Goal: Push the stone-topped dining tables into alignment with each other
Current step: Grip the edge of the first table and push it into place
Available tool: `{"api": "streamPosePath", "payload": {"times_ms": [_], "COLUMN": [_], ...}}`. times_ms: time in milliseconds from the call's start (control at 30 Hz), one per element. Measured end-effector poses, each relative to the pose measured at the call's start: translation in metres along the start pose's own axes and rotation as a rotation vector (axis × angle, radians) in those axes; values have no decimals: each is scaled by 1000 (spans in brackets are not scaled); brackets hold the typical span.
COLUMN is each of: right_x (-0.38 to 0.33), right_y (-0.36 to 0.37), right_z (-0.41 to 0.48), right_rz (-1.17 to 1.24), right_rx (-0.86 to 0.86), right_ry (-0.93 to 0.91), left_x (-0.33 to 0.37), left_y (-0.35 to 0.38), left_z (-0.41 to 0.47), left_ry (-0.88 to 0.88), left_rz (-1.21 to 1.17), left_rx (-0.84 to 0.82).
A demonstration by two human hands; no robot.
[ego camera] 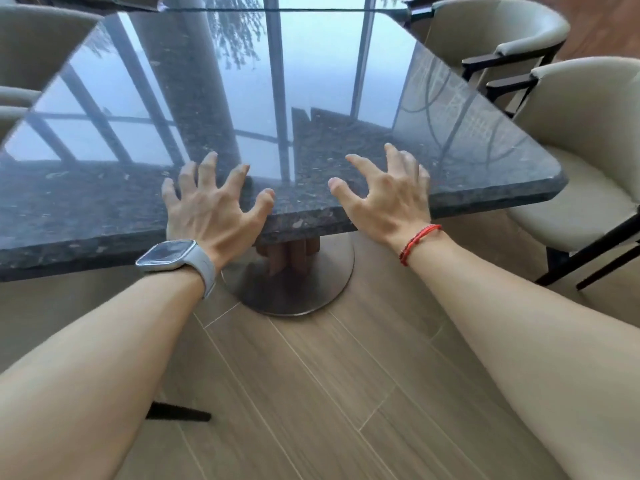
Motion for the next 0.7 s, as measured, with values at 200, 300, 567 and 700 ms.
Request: {"api": "streamPosePath", "payload": {"times_ms": [200,300,567,700], "right_x": [-5,-8,-11,-11], "right_y": [22,24,29,23], "right_z": [10,13,16,13], "right_rz": [-144,-184,-200,-186], "right_rx": [109,67,31,124], "right_ry": [-25,-59,-117,-136], "left_x": [3,1,1,2], "left_y": [10,9,8,5], "left_z": [4,3,3,2], "left_ry": [16,2,8,7], "left_rz": [82,69,54,54], "left_rx": [91,101,154,194]}}
Point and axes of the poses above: each hand's wrist, its own z-axis towards the middle knuckle, its own y-axis out of the palm, x = y × z, the point moved 10 cm from there along z, towards the middle knuckle, and after that the axes turned 5 degrees about -y, right-handed, at the moved point
